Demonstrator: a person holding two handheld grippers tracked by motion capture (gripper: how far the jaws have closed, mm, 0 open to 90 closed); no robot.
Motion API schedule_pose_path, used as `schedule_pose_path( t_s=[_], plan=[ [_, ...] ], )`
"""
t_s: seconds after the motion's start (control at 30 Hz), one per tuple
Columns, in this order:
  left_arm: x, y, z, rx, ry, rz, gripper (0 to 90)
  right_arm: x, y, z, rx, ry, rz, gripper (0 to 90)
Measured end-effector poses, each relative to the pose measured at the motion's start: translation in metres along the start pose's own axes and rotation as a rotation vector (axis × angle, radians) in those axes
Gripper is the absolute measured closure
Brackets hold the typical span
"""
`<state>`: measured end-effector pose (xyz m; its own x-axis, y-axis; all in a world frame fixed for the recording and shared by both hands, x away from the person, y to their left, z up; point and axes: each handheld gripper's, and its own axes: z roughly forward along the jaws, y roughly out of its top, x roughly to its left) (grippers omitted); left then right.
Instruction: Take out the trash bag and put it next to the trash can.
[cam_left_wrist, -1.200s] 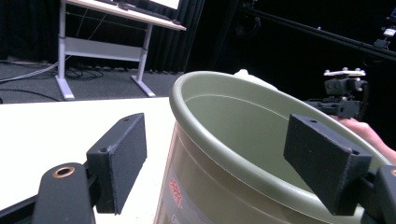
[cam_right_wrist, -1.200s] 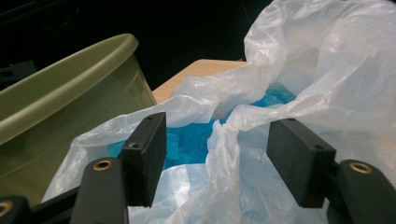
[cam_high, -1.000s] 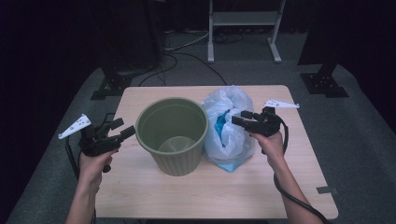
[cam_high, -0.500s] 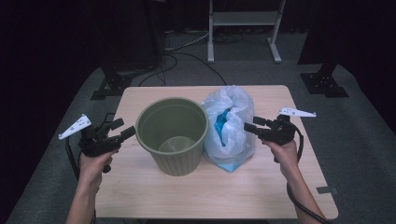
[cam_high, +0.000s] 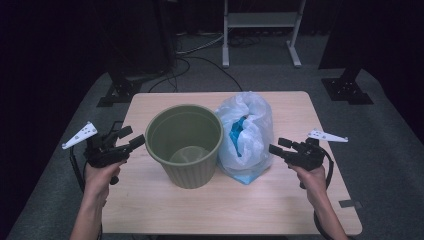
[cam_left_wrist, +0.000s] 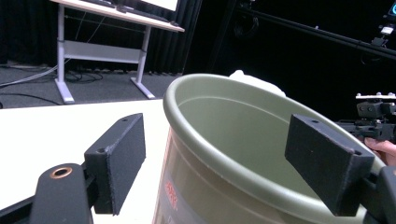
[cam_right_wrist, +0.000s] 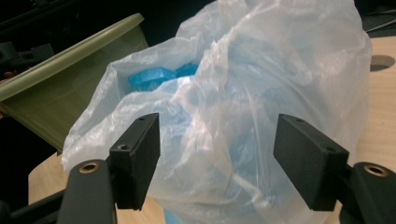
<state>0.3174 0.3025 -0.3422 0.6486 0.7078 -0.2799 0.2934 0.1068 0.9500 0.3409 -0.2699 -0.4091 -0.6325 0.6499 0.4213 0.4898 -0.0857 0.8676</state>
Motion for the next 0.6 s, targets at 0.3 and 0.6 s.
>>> schedule_pose_path(
  t_s=[0.3,0.6],
  plan=[
    [0.001,-0.012,-0.006,0.003,0.012,-0.009,19.2,-0.008,-0.021,-0.009,-0.005,-0.008,0.039,30.6],
    [-0.004,-0.026,-0.013,0.003,0.015,-0.01,19.2,-0.013,-0.037,-0.017,0.001,-0.023,0.06,30.6]
  ],
)
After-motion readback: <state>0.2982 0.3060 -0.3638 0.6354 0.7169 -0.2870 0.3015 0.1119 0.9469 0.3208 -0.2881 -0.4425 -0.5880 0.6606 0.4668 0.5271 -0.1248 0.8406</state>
